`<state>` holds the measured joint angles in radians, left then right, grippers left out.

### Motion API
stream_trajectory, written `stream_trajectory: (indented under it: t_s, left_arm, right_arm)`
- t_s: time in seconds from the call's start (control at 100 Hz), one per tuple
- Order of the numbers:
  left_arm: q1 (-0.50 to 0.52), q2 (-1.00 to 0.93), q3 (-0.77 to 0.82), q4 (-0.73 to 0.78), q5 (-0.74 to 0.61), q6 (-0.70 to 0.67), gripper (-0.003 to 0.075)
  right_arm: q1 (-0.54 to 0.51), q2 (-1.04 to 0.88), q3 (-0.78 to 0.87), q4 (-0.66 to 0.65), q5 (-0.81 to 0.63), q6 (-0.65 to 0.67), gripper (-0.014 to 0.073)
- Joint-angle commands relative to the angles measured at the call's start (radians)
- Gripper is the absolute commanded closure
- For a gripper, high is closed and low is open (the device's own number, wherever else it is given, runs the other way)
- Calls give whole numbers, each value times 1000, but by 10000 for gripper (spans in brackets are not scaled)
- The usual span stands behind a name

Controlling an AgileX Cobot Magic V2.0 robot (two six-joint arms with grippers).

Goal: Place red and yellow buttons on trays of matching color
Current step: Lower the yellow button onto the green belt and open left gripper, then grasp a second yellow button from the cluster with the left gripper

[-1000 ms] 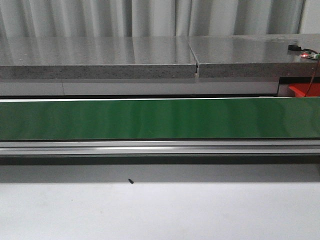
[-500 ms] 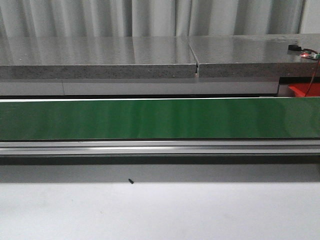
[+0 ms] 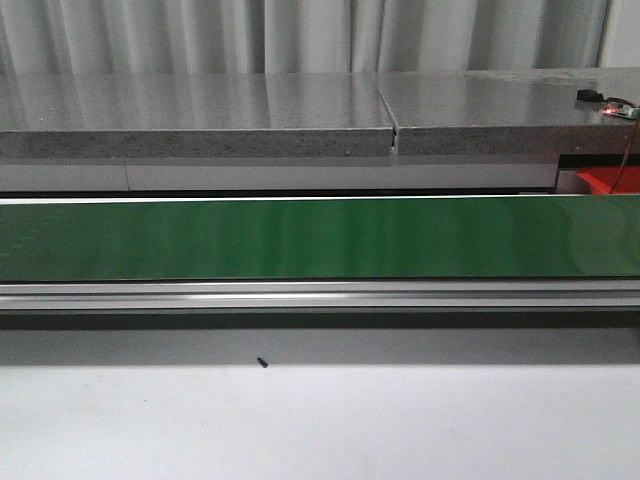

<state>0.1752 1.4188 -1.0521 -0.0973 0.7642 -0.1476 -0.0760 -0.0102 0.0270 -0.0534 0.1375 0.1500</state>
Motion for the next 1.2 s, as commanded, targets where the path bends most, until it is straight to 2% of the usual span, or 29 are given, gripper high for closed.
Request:
stream_trajectory:
  t_s: [0.0, 0.2, 0.56, 0.79, 1.19]
  left_arm:
    - [-6, -83, -31, -15, -39, 1, 151]
    - [51, -158, -31, -9, 23, -1, 151]
    - [280, -148, -31, 13, 149, 16, 151]
    - [397, -54, -31, 13, 149, 35, 151]
    - [486, 156, -59, 4, 92, 87, 151]
  right_arm:
    - [-7, -21, -14, -4, -86, -2, 659]
    - [-7, -21, -14, -4, -86, -2, 659]
    - [-7, -21, -14, -4, -86, -2, 659]
    - [-7, -21, -14, -4, -86, -2, 659]
    - [-7, -21, -14, -4, -86, -2, 659]
